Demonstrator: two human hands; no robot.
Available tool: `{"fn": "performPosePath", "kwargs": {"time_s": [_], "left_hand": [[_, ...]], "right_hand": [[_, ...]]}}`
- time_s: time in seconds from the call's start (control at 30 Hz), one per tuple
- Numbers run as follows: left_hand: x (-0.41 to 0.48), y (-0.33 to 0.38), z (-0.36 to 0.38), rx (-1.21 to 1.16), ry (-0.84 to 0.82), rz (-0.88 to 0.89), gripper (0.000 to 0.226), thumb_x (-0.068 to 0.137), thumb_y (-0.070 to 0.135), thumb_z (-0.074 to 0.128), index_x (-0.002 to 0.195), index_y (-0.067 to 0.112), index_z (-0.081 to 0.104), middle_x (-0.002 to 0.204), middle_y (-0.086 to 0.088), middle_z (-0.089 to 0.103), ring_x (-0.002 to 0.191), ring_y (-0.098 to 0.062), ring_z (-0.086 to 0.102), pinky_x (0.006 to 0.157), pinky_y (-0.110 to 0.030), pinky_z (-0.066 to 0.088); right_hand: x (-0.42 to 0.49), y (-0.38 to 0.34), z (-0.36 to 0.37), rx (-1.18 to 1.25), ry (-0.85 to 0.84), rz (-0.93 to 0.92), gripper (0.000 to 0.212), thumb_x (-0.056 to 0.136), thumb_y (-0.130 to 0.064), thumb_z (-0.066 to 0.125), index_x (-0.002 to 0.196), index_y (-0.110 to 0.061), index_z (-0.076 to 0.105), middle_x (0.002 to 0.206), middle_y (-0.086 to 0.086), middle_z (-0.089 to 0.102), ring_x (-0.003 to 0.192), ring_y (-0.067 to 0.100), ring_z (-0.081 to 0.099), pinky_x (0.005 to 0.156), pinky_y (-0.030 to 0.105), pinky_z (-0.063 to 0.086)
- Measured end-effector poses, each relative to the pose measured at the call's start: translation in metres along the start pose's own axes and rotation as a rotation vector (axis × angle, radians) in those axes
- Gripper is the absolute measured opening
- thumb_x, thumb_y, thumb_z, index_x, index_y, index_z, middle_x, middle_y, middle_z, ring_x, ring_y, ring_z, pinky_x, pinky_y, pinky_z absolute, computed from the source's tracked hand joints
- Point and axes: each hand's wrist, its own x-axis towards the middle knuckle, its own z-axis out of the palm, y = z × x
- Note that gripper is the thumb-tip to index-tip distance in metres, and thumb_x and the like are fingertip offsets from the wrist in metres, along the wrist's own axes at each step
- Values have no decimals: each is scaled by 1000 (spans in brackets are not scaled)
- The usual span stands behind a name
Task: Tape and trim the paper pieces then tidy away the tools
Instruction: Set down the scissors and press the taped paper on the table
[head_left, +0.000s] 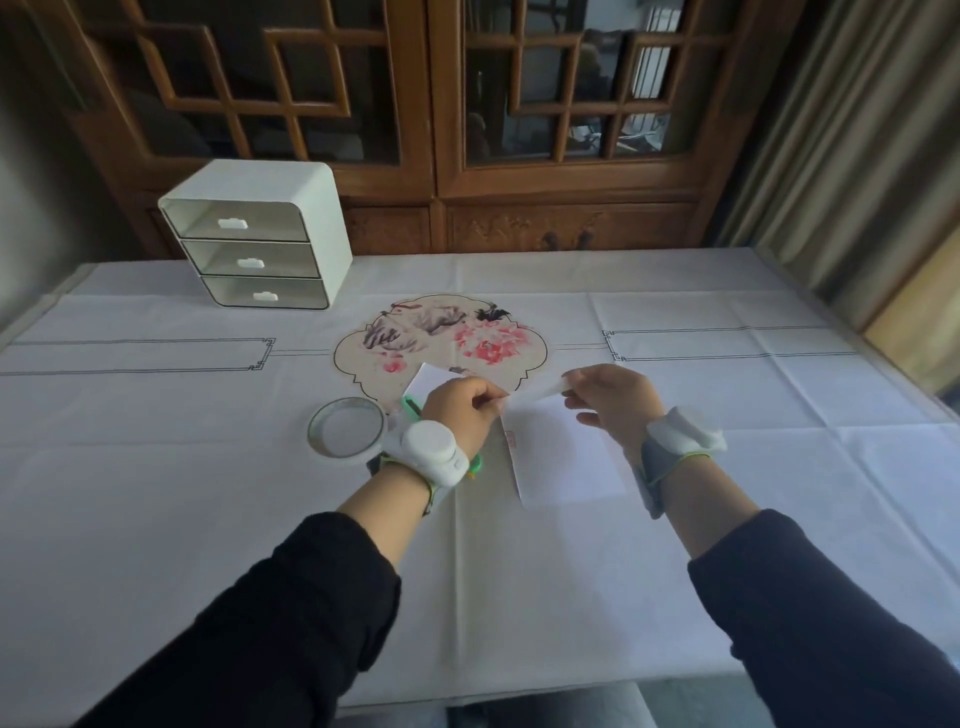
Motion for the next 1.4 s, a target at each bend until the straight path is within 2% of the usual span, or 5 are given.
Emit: {"fn": "performPosePath", "kwargs": {"time_s": [0.2,0.57,0.97,1.2,1.4], "left_hand": [[6,-6,14,83,41,21,21,89,8,55,104,10,70,107,-14,63,88,-24,58,73,-10,30],[6,-17,27,182,0,42,27,87,8,52,107,20,67,104,-11,66,98,-27,62,89,-37,49],[4,-10,30,171,35,107,19,86,14,61,100,12,72,103,-12,68,99,-30,57,89,-29,43],[20,14,20,33,22,36,19,89,19,60,102,9,71,108,-6,70,104,-21,61,76,-8,32],[36,19,16,-11,-44,-47,20,88,15,58,101,13,72,112,-4,70,108,-19,61,86,-17,39]], "right_hand": [[9,16,2,-138,63,-28,16,92,-14,55,91,-21,69,72,-2,61,75,22,55,79,37,52],[1,33,-5,-679,16,-218,22,100,-31,35,107,-19,53,101,6,67,83,31,57,65,32,43],[-1,28,-14,-455,54,-191,18,98,-22,44,102,-15,60,106,3,65,86,25,58,69,27,41],[18,17,-18,-174,115,-90,24,90,-10,51,82,-26,67,66,-5,59,68,19,53,66,31,45],[29,8,-21,-134,133,-60,26,87,-6,57,111,-12,65,66,-4,64,77,22,59,88,36,49]]}}
